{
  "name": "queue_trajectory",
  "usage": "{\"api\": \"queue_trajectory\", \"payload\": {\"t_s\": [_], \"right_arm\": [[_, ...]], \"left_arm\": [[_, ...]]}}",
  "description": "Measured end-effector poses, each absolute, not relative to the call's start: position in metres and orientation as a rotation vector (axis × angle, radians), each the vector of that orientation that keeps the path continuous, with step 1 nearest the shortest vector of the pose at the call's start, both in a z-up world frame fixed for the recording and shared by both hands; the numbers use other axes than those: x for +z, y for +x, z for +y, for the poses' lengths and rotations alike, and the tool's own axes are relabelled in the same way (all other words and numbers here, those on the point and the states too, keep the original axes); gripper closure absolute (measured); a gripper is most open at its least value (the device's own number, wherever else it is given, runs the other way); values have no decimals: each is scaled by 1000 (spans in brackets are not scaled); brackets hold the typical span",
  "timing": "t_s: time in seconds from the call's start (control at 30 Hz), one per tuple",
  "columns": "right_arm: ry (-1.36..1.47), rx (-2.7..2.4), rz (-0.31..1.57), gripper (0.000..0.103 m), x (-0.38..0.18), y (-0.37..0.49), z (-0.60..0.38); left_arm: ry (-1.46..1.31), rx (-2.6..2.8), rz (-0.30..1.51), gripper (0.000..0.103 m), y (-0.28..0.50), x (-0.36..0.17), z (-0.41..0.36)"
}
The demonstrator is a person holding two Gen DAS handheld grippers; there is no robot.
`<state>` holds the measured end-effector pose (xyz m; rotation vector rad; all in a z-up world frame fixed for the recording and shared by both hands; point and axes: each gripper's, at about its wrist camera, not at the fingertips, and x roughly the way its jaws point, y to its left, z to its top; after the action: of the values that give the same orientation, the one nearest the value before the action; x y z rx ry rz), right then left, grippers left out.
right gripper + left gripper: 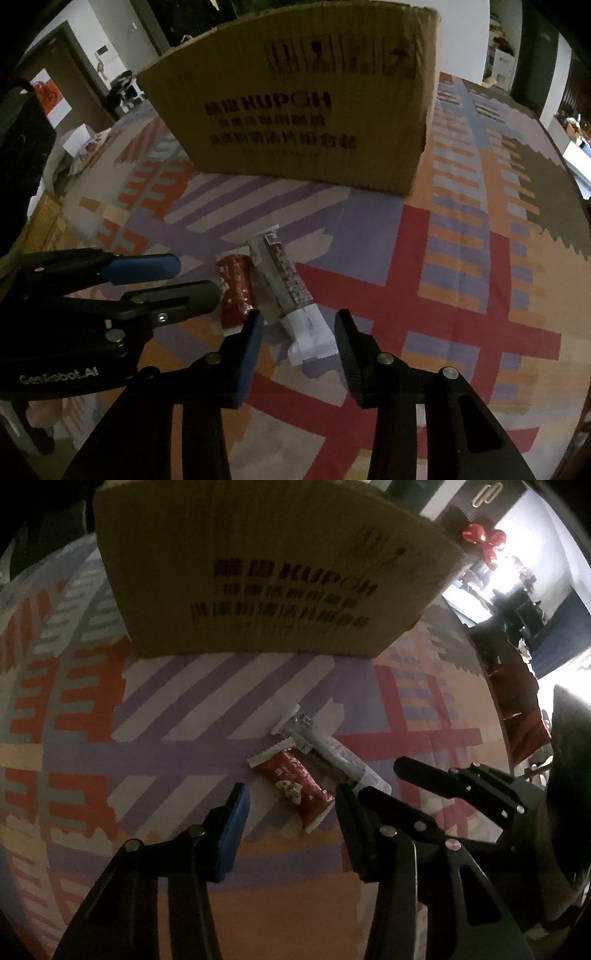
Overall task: Organize snacks
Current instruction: 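Grasp the red snack bag with the left tool while the right tool grasps the white bar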
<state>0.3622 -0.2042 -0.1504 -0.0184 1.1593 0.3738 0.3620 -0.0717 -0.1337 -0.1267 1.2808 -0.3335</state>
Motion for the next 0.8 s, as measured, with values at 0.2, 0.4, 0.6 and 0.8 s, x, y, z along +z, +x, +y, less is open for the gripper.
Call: {"api": "queue_trajectory", "payload": {"t_s": [0.2, 0.4, 0.6, 0.8], "right_arm": [[-4, 357, 1158, 62, -156, 366, -203], [-10, 362, 1157, 62, -159, 369, -200], [-14, 368, 1166, 62, -163, 376, -197], [-31, 369, 1173, 65, -167, 382, -189]], "left_arm": [[-152, -317, 1320, 61, 373, -146, -73], [-170, -296, 1362, 65, 382, -157, -76], [-169, -296, 1370, 73, 384, -159, -72], [-177, -303, 1366, 79, 383, -157, -59]]}}
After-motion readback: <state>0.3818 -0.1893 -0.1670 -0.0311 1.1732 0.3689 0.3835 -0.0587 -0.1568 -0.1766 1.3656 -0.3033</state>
